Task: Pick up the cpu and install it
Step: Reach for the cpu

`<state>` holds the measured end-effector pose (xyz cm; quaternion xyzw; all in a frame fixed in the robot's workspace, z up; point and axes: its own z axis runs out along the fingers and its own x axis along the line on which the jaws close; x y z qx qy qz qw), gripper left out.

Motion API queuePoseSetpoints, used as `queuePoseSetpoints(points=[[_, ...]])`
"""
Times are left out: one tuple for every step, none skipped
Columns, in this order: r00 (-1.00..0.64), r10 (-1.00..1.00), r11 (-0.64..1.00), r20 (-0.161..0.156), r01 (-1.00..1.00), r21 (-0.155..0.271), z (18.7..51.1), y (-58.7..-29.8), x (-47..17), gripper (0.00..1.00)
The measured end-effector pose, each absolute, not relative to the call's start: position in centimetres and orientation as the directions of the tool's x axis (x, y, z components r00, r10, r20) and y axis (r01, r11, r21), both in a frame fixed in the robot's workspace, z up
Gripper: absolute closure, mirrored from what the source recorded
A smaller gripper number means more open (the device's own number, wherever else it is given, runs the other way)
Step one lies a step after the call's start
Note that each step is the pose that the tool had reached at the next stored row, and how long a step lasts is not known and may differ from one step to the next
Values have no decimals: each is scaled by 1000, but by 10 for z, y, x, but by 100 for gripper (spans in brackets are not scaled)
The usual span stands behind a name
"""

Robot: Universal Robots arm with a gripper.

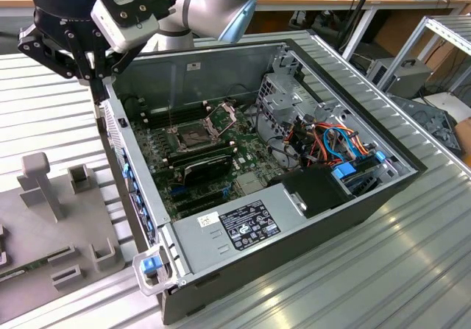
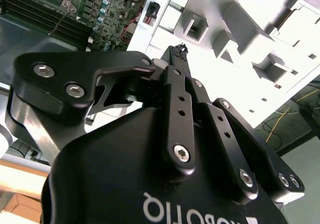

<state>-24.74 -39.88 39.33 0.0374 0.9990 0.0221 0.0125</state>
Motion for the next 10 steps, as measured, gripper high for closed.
queuePoseSetpoints(points=[[-997,75,996,-23,74,45,393,-399,-248,89],[-997,75,996,-23,74,45,393,-399,-248,89],[-997,75,996,-23,74,45,393,-399,-249,89],[-997,75,996,-23,74,45,393,-399,-249,89],[-997,75,996,-23,74,45,393,-399,-250,89],[-997,75,996,-23,74,45,393,-399,-250,89],[-997,75,996,-23,74,45,393,-399,-251,89],[-997,75,996,-23,74,45,393,-399,-251,89],[-997,75,996,-23,74,45,393,-399,-251,89],[-997,75,996,-23,74,45,393,-399,-252,89]])
